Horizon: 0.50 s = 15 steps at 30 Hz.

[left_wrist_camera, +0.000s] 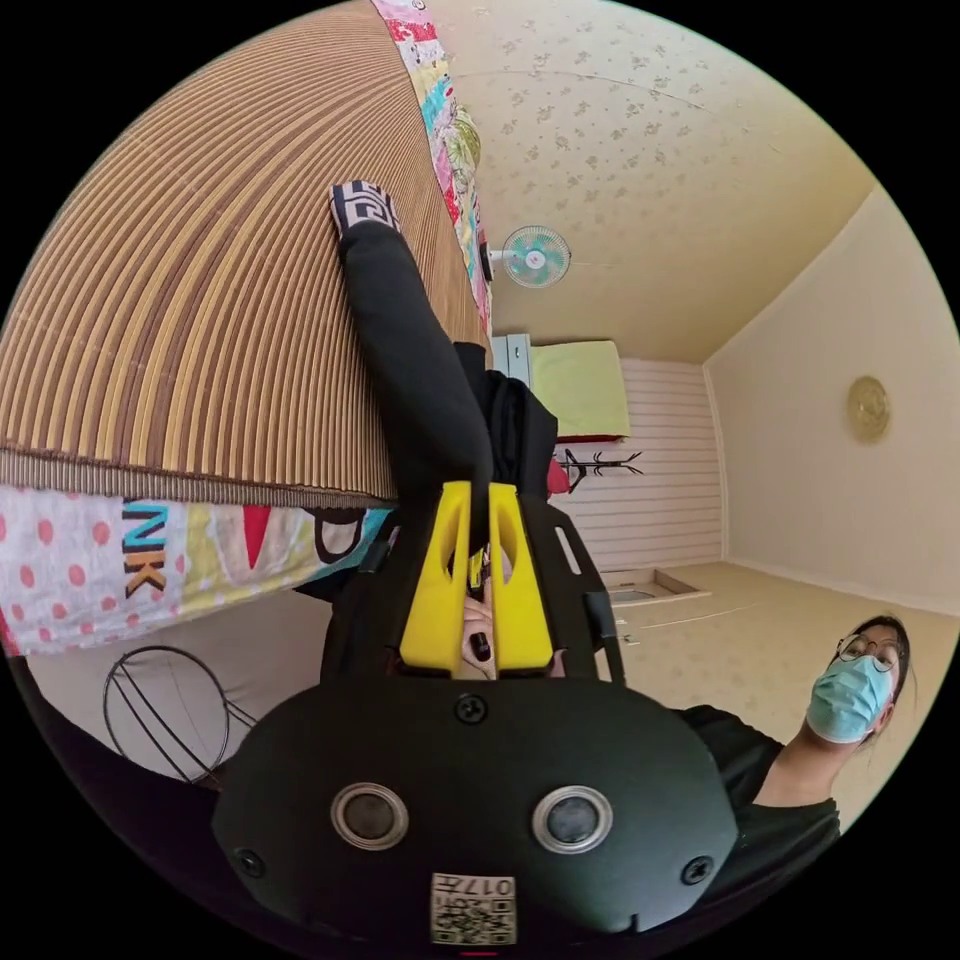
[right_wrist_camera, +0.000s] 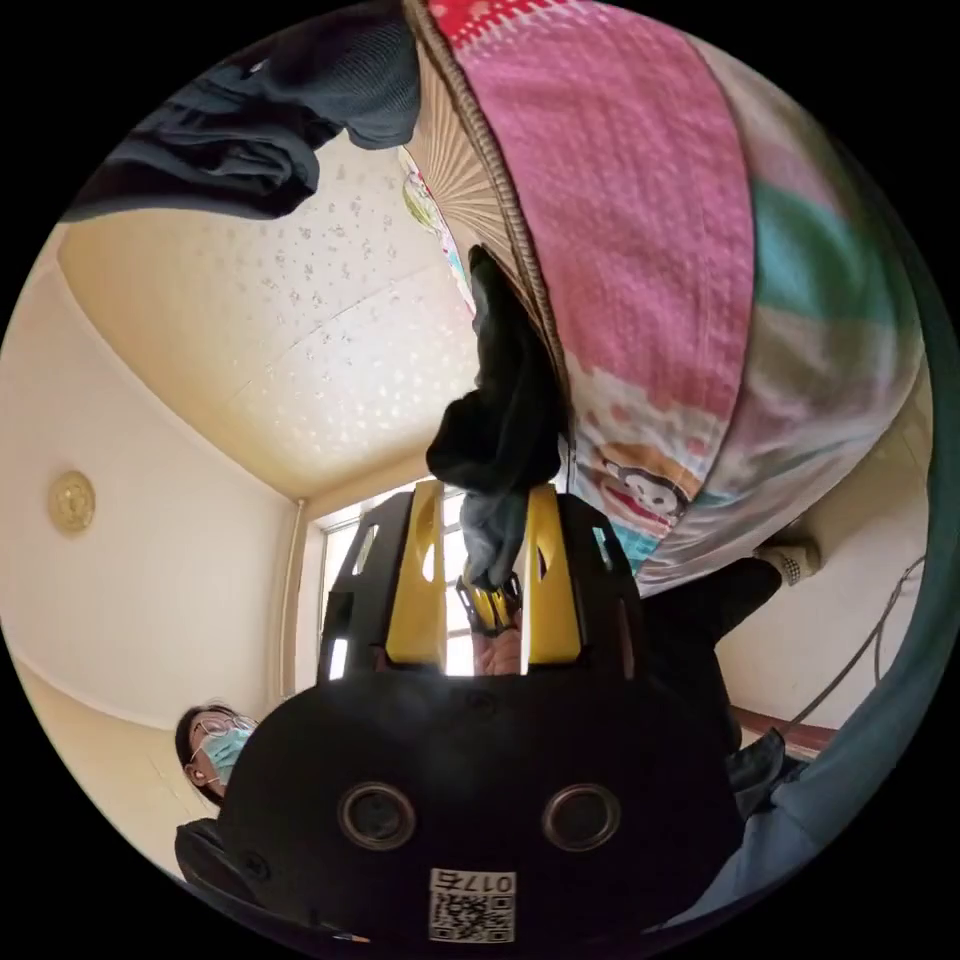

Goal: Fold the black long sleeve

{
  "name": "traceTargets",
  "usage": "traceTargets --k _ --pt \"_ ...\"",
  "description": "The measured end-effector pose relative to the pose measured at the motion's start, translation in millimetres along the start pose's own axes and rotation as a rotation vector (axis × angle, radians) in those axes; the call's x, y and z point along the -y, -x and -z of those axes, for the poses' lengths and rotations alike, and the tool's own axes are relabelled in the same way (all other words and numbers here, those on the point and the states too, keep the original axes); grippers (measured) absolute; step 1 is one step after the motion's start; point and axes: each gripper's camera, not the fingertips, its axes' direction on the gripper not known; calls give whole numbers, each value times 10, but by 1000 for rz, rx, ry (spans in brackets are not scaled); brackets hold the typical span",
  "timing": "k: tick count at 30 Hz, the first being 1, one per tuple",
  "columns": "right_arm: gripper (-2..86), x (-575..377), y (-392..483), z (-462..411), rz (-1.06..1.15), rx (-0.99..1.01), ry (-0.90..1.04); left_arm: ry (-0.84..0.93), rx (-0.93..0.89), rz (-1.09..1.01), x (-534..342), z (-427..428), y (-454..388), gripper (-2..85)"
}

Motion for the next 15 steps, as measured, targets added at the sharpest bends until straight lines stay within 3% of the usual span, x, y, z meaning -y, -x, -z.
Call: traceTargets --k 4,9,15 --pt "55 -179 531 -451 64 -110 245 -82 4 -72 -69 510 -269 38" --pt "31 -678 1533 -1576 344 -222 462 -189 -61 -152 26 1364 -727 37" --pt "12 -1191 2043 -3546 595 -362 693 -325 146 -249 461 2577 -1271 37"
